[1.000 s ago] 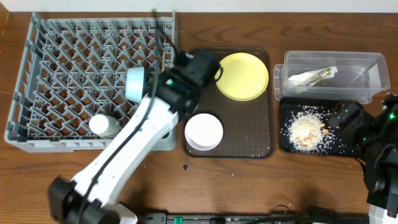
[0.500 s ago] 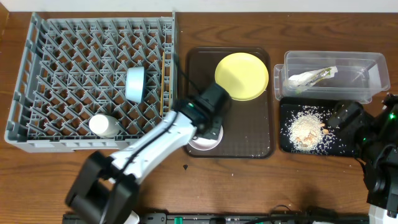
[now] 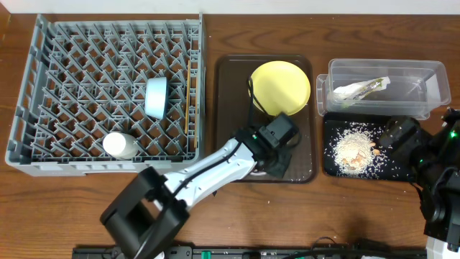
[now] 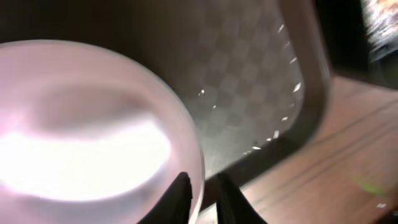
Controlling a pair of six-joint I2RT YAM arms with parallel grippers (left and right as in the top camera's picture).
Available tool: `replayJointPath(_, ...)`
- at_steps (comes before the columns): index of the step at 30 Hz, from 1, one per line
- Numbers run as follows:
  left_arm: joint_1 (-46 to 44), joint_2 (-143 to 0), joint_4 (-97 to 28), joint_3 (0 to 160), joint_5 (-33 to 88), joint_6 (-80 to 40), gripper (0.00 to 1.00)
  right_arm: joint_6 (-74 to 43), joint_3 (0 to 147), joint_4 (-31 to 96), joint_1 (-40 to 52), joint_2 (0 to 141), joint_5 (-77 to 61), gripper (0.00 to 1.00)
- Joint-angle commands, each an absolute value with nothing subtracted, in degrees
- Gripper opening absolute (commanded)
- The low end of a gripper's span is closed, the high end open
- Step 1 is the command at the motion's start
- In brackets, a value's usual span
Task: Sort waste into correct bins and load items into the dishwasher
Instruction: 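Grasp the white bowl rim with the left gripper and lift it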
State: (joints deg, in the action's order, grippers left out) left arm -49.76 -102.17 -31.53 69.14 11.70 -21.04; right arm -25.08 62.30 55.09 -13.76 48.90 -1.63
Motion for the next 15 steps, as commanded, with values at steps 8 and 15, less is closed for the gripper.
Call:
replayJointPath(8,-44.97,-92.25,-45.60,71.92,-7.92,-21.12,0.43,-25.26,63.09,55.13,-14.20,48.77,-1.10,0.99)
replayJointPath(15,-39.48,-99.83,-42.70,67.70,-2.98,-21.71,0.53,-25.26,63.09,55.13,-14.20,48.77,-1.10,0.99)
